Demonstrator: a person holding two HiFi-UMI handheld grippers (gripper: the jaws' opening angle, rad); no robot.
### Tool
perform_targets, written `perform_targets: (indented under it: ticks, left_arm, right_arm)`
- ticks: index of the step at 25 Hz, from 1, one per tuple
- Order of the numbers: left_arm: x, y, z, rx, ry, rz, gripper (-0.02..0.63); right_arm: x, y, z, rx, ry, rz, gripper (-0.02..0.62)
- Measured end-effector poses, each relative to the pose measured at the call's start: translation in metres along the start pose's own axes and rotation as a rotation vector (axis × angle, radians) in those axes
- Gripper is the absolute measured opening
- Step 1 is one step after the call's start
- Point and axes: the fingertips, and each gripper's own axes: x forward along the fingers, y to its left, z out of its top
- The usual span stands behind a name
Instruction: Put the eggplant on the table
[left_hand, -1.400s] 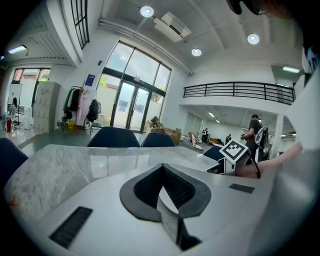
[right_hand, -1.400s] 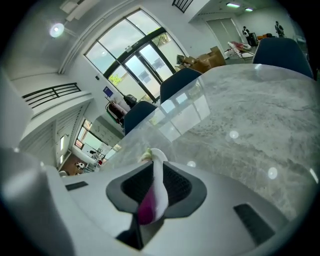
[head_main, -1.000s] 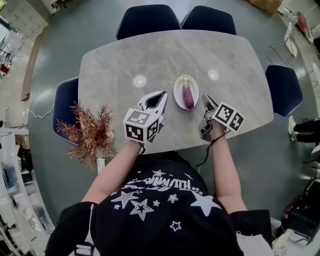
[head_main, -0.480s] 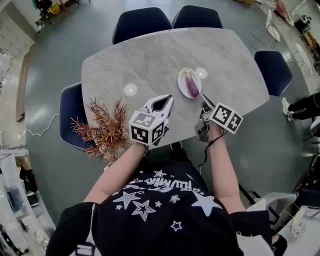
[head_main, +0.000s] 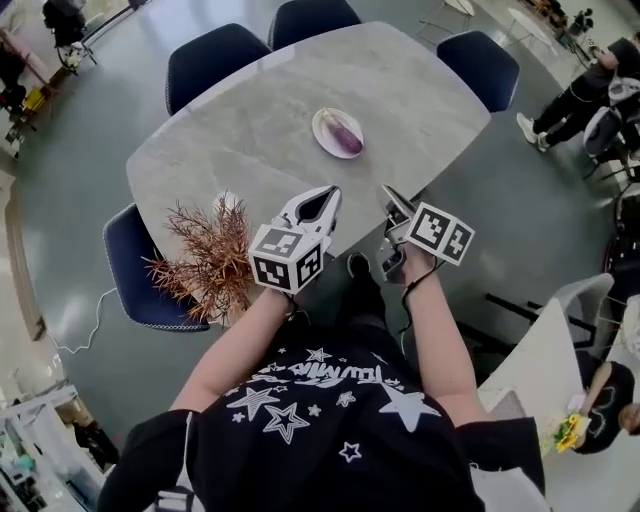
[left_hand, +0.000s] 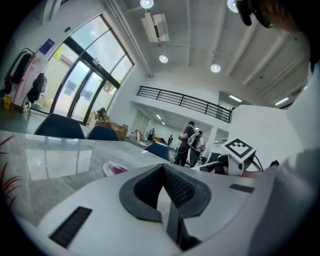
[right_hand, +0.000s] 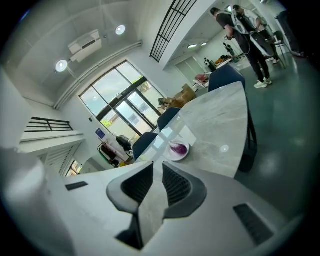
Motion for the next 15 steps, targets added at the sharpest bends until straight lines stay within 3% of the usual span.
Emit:
perform_targets:
  ticks: [8, 15]
  left_arm:
    - [0.006, -0.046, -0.03, -0.028, 0.076, -0.152, 0.008]
    - [0.016, -0.093, -0.051, 0.002, 0.121, -0.231, 0.008]
  right_arm:
    - [-0.085, -0.037, -0.02, 0.085, -0.113, -0.156, 0.063]
    - [-0.136, -0.06, -0.031, 0.117, -0.174, -0.194, 0.061]
